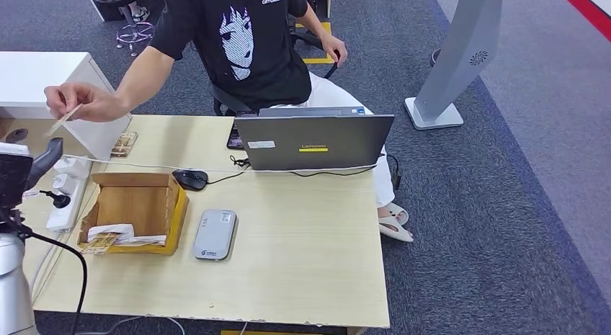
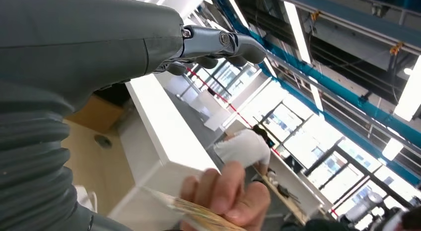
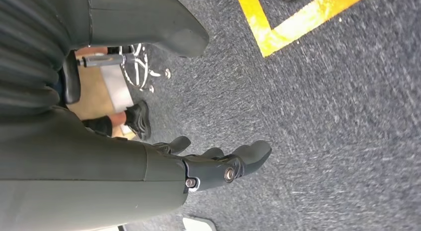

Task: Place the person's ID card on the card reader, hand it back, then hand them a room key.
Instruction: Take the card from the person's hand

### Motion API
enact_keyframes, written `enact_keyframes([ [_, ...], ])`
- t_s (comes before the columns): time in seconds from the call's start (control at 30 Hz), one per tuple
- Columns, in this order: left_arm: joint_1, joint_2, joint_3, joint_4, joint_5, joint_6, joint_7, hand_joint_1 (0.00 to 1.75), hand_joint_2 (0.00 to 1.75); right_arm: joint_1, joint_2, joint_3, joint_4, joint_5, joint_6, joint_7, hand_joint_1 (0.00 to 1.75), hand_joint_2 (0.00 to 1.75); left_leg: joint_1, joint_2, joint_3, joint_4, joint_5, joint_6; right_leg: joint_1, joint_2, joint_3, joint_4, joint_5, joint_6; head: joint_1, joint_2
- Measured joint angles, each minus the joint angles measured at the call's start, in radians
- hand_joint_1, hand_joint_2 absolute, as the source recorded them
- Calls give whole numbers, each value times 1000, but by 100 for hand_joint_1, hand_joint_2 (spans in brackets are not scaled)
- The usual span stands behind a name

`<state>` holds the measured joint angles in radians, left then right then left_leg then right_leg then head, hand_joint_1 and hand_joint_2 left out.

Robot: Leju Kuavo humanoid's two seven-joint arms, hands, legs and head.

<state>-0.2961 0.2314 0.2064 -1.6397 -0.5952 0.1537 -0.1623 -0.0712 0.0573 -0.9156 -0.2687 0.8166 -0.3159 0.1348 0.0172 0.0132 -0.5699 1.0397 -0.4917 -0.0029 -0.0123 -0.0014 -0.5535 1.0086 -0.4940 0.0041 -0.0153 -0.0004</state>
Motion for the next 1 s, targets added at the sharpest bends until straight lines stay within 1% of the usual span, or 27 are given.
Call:
enact_keyframes([
  [0.1, -36, -39, -89, 51, -26, 14, 4, 0, 175, -6, 7, 3, 5, 25, 11, 0, 0, 175, 0, 1, 0, 0, 0, 0, 0, 0, 0, 0, 1, 0, 0, 0],
  [0.2, -64, -68, -157, 93, -49, 30, 16, 0, 175, -8, 15, 10, 9, 51, 21, 0, 0, 175, 0, 1, -1, 0, 1, 1, 0, 0, 0, 0, 1, 0, 0, 0],
  [0.33, -86, -90, -209, 133, -63, 39, 22, 175, 175, -10, 21, 18, 13, 71, 24, -6, 0, 175, 0, 1, -1, 0, 1, 1, 0, 0, 0, 0, 1, 0, 0, 0],
  [0.57, -89, -101, -228, 168, -60, 46, 20, 175, 175, -10, 25, 25, 14, 81, 33, -21, 0, 175, 0, 1, -1, 0, 1, 0, 0, 0, -1, 0, 1, 0, 0, 0],
  [1.0, -83, -97, -229, 178, -46, 52, 15, 175, 175, -9, 25, 26, 14, 85, 33, -24, 0, 175, 0, 1, -3, 0, 1, 0, 0, 0, -2, 0, 1, 0, 0, 0],
])
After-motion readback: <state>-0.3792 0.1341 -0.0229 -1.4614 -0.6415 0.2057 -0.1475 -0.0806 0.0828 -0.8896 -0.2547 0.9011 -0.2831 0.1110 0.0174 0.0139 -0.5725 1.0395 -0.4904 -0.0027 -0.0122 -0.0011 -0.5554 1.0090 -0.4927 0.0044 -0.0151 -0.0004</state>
